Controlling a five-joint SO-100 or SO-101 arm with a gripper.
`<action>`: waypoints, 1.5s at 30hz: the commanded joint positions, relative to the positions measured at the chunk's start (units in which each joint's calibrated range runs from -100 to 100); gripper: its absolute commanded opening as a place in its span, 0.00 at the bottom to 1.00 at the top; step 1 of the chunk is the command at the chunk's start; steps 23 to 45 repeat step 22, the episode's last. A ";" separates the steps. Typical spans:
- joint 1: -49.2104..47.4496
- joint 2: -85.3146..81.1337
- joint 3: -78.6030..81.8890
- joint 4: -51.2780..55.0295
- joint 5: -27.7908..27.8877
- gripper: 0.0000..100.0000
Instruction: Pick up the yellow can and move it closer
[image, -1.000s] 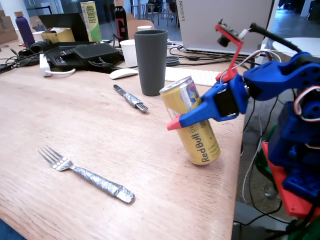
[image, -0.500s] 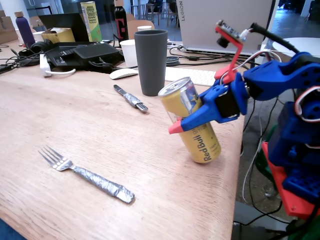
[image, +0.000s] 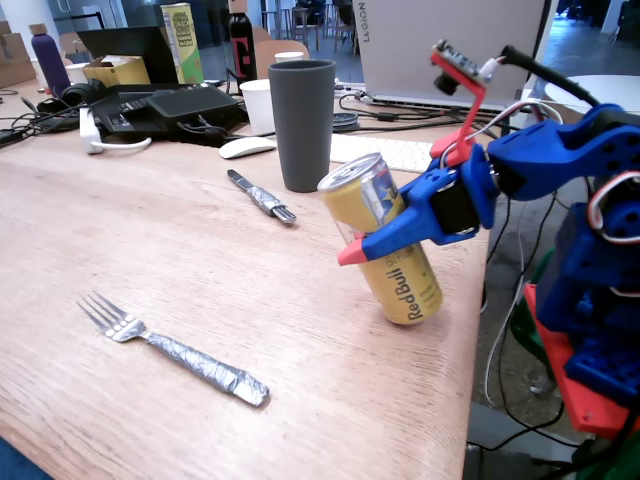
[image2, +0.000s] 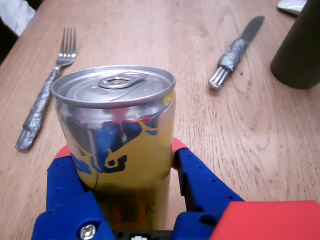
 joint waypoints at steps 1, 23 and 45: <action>0.56 -1.23 0.34 -0.10 0.10 0.16; 0.73 -1.23 0.34 -0.10 0.10 0.16; 0.73 -1.23 0.34 -0.10 0.10 0.16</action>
